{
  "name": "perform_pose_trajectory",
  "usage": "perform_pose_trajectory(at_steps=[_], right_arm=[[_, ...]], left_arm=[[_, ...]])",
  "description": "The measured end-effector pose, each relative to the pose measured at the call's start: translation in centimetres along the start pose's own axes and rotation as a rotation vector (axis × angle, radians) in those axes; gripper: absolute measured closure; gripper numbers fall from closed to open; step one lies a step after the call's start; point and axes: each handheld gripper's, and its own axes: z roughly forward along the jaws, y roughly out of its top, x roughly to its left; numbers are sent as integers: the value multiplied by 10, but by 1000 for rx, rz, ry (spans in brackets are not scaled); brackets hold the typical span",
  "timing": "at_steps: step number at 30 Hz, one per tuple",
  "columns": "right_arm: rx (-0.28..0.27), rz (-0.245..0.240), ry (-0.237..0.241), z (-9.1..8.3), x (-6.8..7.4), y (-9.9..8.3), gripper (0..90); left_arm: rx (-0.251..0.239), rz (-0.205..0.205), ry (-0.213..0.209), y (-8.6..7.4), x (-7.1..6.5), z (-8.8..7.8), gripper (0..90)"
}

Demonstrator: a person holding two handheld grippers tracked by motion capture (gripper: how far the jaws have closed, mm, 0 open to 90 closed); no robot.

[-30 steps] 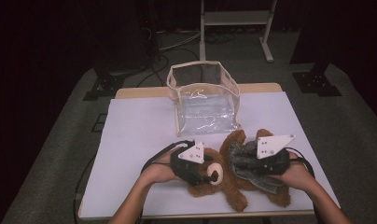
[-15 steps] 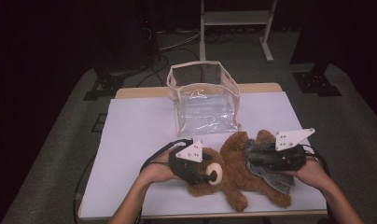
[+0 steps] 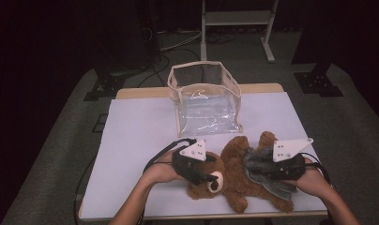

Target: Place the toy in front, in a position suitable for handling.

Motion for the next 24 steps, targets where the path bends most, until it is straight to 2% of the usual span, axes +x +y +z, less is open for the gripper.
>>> perform_pose_trajectory(at_steps=[2,6,10,15,17,21,24], right_arm=[[5,-33,-2,1,1,10,711],[4,-51,17,10,-2,20,710],[-19,-4,43,5,-13,10,708],[-40,62,24,-8,-20,-8,708],[-54,91,31,-10,-21,-15,707],[-75,107,42,-11,-22,-21,707],[-75,110,39,-11,-23,-17,707]], left_arm=[[9,6,-1,1,-1,0,388],[18,15,6,0,-4,0,391],[9,13,6,-2,-6,0,395],[9,14,5,-2,-6,0,395],[9,13,3,-2,-6,0,396],[16,16,5,-1,-7,1,397],[22,18,4,0,-6,1,397]])
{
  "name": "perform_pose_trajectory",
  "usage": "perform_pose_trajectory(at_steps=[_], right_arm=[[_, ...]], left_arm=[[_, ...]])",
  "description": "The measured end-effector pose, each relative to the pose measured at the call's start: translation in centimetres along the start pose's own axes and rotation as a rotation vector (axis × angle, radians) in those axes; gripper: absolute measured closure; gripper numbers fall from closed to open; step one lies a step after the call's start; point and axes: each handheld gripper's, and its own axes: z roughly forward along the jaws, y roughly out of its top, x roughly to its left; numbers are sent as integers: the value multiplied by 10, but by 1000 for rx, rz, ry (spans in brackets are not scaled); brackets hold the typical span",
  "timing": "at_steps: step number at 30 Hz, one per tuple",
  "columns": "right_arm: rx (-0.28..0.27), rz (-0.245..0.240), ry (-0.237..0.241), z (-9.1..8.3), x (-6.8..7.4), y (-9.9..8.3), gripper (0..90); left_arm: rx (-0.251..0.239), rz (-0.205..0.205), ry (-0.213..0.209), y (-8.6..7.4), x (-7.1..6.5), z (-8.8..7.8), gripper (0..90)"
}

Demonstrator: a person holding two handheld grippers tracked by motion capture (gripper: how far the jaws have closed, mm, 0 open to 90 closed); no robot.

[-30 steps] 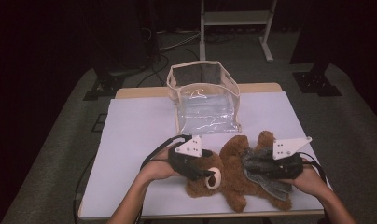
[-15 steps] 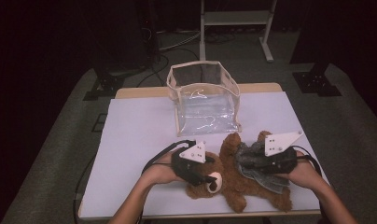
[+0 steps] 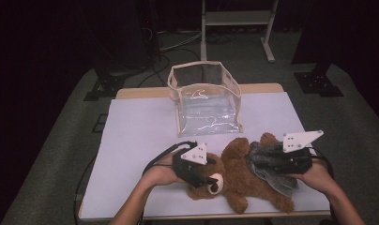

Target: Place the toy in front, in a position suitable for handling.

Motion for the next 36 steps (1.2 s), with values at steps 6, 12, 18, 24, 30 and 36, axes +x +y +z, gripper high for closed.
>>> perform_pose_trajectory(at_steps=[6,12,18,24,30,36], right_arm=[[12,-52,-2,14,1,22,707],[16,-25,26,21,2,14,710],[7,-15,44,19,9,5,709],[13,-30,47,21,16,5,709],[8,-46,25,18,14,11,712],[-13,-96,-7,21,10,37,715]], left_arm=[[8,10,0,1,-3,1,397],[8,44,10,3,-6,0,400],[-16,66,24,9,-6,-8,385],[-15,15,63,4,3,-12,394],[-15,-9,52,-3,2,-6,406],[11,15,50,0,-4,-4,412]])
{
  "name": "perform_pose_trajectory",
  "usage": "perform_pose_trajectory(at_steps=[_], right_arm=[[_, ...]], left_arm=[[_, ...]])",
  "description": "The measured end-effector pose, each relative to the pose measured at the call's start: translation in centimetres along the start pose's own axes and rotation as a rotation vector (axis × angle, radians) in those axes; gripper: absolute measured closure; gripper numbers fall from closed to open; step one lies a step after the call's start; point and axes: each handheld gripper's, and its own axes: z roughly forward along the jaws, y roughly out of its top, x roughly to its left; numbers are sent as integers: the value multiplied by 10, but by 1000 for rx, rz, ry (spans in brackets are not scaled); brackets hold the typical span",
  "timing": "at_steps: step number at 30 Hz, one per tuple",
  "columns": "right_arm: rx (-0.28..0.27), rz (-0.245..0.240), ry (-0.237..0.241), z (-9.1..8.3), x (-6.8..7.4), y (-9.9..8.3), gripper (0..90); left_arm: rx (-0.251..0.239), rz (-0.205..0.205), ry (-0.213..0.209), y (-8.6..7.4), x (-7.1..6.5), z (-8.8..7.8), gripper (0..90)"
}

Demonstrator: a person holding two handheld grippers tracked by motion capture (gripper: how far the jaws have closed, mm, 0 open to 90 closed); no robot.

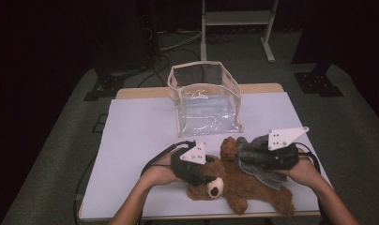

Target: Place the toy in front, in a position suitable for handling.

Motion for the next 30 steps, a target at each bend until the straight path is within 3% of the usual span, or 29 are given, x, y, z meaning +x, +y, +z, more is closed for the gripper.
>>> perform_pose_trajectory(at_steps=[3,8,15,24,30], right_arm=[[5,-10,19,10,-1,7,714],[54,6,49,20,-3,1,713],[68,37,16,-2,-11,-12,712],[34,163,-60,-37,-29,-48,711],[47,175,-92,-46,-32,-56,710]], left_arm=[[1,7,5,0,-1,0,413],[-2,7,1,-1,-1,0,414],[-2,3,5,-1,0,0,415],[-5,0,6,-2,0,0,415],[-4,0,6,-1,0,0,415]])
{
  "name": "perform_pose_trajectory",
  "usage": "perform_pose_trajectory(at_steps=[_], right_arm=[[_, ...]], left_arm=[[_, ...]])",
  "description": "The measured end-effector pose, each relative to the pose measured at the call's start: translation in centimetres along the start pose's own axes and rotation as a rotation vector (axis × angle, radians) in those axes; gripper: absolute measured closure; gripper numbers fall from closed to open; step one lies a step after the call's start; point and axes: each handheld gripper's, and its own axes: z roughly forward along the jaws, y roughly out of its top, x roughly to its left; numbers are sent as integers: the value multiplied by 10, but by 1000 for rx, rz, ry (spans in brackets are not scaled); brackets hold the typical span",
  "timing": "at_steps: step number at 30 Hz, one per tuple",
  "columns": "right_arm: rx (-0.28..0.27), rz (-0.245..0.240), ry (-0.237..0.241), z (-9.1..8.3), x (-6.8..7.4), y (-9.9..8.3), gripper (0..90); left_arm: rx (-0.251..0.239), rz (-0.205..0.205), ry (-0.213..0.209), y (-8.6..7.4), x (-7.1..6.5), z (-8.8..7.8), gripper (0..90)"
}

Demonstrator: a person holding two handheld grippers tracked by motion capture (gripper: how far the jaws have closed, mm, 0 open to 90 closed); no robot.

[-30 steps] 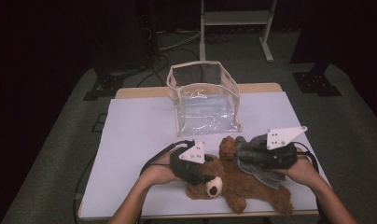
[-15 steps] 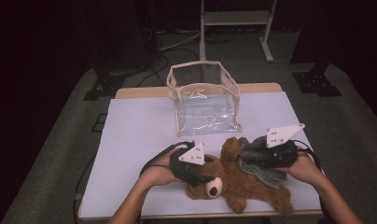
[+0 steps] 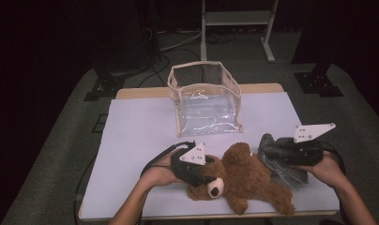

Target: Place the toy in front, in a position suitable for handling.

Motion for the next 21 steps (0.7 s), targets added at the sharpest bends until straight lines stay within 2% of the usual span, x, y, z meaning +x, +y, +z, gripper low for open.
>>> perform_pose_trajectory(at_steps=[3,6,8,11,14,15,17,21], right_arm=[[-6,14,6,-1,-3,-3,710],[-35,32,15,-2,-3,-5,710],[-53,19,23,-3,2,-1,710],[-76,-21,60,0,13,10,709],[-60,-67,85,8,24,18,709],[-58,-68,88,9,25,19,708],[-88,-61,102,7,26,21,709],[-149,-70,112,-10,30,33,709]], left_arm=[[-2,-2,2,0,0,0,415],[0,2,0,0,0,0,414],[4,4,-4,1,1,0,413],[7,3,-5,1,1,1,413],[5,2,-3,1,1,1,413],[5,2,-2,1,1,1,413],[7,4,-2,1,1,1,412],[6,5,-3,2,1,1,412]])
